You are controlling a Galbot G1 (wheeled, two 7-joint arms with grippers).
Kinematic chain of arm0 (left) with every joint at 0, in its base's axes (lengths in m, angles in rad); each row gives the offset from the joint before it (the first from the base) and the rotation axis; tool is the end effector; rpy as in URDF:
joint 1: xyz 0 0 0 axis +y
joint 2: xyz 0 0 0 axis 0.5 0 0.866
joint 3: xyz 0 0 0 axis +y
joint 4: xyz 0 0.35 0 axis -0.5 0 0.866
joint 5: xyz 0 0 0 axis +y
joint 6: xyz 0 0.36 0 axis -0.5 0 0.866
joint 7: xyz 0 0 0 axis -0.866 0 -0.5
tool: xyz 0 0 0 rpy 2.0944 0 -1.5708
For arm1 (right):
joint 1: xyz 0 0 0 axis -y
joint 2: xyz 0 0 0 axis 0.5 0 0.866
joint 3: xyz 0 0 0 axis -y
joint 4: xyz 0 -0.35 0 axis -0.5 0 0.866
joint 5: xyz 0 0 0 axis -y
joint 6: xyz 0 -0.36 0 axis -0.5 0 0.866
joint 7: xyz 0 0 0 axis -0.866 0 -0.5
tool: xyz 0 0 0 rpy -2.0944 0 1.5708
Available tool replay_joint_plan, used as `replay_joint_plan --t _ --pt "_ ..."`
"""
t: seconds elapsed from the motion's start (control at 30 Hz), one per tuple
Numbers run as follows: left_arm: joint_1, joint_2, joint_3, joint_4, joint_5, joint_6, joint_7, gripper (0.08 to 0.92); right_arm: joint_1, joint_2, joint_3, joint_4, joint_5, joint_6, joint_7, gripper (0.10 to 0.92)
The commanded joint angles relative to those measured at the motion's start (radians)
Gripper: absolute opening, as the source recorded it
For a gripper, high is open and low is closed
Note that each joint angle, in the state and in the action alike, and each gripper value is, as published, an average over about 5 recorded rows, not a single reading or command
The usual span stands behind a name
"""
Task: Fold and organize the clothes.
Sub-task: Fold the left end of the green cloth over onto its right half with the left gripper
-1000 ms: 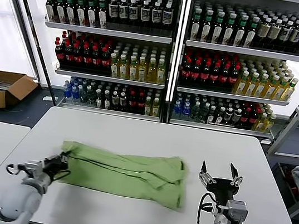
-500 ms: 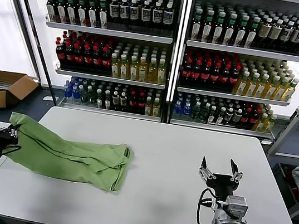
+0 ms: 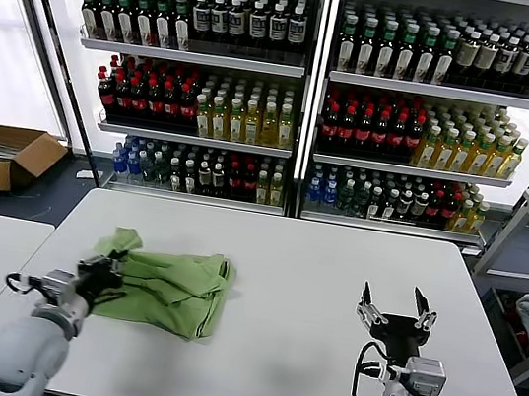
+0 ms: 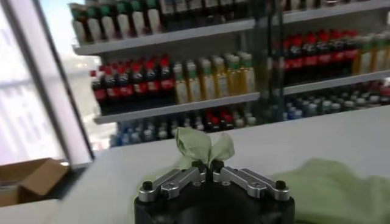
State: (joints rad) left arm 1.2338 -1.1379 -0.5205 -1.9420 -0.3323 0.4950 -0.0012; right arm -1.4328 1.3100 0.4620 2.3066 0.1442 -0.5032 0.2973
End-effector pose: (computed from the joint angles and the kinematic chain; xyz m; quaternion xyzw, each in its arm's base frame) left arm 0.2926 0.0911 -0.2584 -0.0613 -0.9822 -0.0594 0.1672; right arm 0.2058 -0.0121 -0.2011 -0.0500 -0.9937 0.0616 0.0796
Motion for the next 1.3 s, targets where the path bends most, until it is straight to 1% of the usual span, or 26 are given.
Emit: replay_joint_plan --t 0.03,0.33,0.6,0.73,0.83,0.93,1.03,1.13,1.3 --pt "-0.048 -0.136 0.256 -0.019 0.07 0.03 -0.015 0.106 -0.068 0.019 0.011 0.022 -0.017 0.007 0.0 0.823" --pt "-0.112 -0.159 0.291 0.042 0.074 0.038 0.002 0.106 -0.104 0.037 0.018 0.017 -0.037 0.028 -0.005 0.823" --pt "-0.158 -0.183 0.288 0.187 0.085 0.001 0.022 0.106 -0.116 0.049 0.005 0.022 -0.051 0.032 -0.006 0.823" --pt "-0.18 -0.2 0.292 0.224 0.07 -0.023 0.018 0.106 -0.118 0.056 -0.001 0.018 -0.061 0.035 -0.007 0.823" --pt "-0.172 -0.205 0.31 0.239 0.045 -0.051 0.02 0.118 -0.117 0.056 -0.001 0.021 -0.063 0.036 -0.008 0.823" --pt "-0.15 -0.211 0.33 0.234 -0.003 -0.07 0.015 0.18 -0.115 0.054 -0.001 0.025 -0.062 0.036 -0.008 0.823" --pt "-0.126 -0.218 0.342 0.202 -0.072 -0.075 -0.002 0.266 -0.111 0.052 -0.002 0.026 -0.062 0.036 -0.008 0.823" --pt "-0.096 -0.223 0.352 0.139 -0.163 -0.069 -0.022 0.353 -0.104 0.051 -0.006 0.022 -0.062 0.036 -0.005 0.823" --pt "-0.052 -0.252 0.345 0.002 -0.392 -0.034 -0.072 0.5 -0.089 0.05 -0.008 0.012 -0.059 0.034 0.0 0.823"
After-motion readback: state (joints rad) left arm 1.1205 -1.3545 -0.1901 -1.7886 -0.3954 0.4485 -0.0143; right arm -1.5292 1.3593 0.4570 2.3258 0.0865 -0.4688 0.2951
